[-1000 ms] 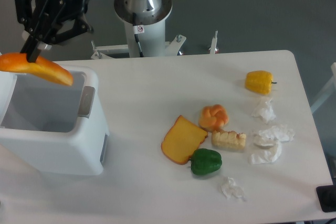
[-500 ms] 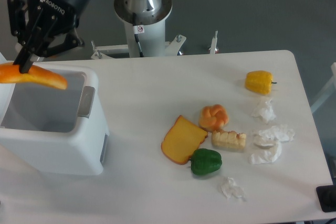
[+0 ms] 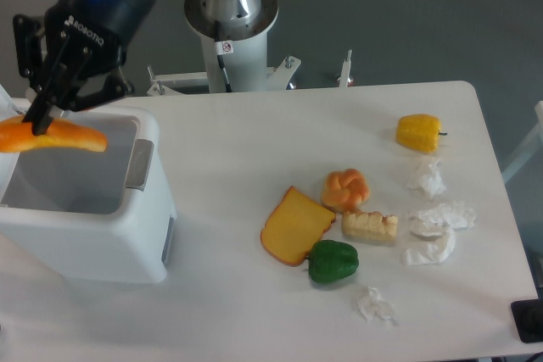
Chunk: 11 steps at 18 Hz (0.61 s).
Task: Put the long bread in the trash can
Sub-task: 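Lower the orange bread roll into the bin opening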
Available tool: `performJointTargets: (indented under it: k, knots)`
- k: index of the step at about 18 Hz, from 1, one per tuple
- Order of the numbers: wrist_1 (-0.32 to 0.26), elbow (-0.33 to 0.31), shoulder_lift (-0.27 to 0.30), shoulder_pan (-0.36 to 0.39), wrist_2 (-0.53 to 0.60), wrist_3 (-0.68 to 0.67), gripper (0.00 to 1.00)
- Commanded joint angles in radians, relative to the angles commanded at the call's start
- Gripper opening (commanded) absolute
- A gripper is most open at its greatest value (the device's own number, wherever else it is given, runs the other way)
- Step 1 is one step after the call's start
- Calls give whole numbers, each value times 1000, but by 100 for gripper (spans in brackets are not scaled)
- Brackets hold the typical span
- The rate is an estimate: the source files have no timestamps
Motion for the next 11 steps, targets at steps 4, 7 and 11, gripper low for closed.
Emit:
performJointTargets:
  k: [4, 7, 11]
  knots:
    - [2, -23, -2, -2, 2, 6, 3]
    - [0, -37, 5, -3, 2, 6, 4]
    - [0, -63, 11, -6, 3, 9, 4]
